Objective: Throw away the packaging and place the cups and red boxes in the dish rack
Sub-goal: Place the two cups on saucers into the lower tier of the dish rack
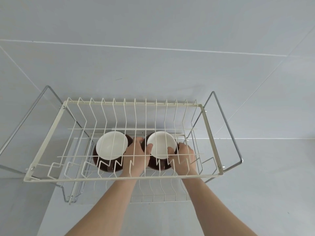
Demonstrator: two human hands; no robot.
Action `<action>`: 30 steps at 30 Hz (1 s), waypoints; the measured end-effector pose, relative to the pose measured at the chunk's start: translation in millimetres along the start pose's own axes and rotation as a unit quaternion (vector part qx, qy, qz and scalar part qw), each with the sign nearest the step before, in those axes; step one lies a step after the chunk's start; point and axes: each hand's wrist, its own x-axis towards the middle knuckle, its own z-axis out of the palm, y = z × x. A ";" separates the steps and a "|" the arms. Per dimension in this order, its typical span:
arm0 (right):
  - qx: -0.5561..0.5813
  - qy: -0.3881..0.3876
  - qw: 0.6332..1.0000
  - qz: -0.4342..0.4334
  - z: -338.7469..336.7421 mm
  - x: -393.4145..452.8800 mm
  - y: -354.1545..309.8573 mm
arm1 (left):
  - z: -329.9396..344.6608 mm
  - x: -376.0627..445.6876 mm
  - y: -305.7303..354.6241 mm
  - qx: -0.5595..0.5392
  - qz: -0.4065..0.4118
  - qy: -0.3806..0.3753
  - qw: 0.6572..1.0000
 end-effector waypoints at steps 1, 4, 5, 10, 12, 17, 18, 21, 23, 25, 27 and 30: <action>-0.012 0.011 1.000 -0.013 -1.2 1.0 -2.7 | -0.7 -1.8 2.6 0.012 0.021 0.007 1.000; -0.058 -0.003 0.997 -0.047 -12.3 -0.4 -11.4 | -7.4 -7.1 10.0 0.076 0.093 0.023 0.993; -0.081 0.004 0.994 -0.068 -14.7 1.7 -12.1 | -8.7 -6.9 11.8 0.100 0.116 0.031 0.988; -0.187 0.026 0.967 -0.169 -20.1 10.4 -13.9 | -11.4 3.4 9.8 0.240 0.241 0.055 0.939; -0.229 0.036 0.956 -0.178 -21.8 12.1 -15.5 | -13.8 8.6 7.5 0.279 0.282 0.064 0.916; -0.265 0.034 0.945 -0.190 -25.5 14.4 -19.2 | -18.3 12.2 12.1 0.336 0.335 0.082 0.877; -0.267 0.031 0.944 -0.194 -25.8 14.8 -18.2 | -18.9 12.2 13.1 0.339 0.337 0.081 0.875; -0.272 0.035 0.941 -0.197 -25.9 14.3 -18.3 | -19.5 10.3 15.1 0.353 0.337 0.078 0.869; -0.274 0.040 0.941 -0.197 -25.2 15.6 -17.0 | -19.1 10.6 14.1 0.360 0.335 0.079 0.867; -0.272 0.043 0.940 -0.201 -24.9 15.9 -16.6 | -19.3 10.0 14.7 0.362 0.331 0.073 0.868; -0.266 0.055 0.941 -0.203 -21.6 16.4 -13.4 | -17.9 11.4 13.4 0.356 0.327 0.072 0.873; -0.260 0.055 0.940 -0.216 -24.3 14.5 -14.5 | -20.8 9.1 15.8 0.365 0.313 0.060 0.875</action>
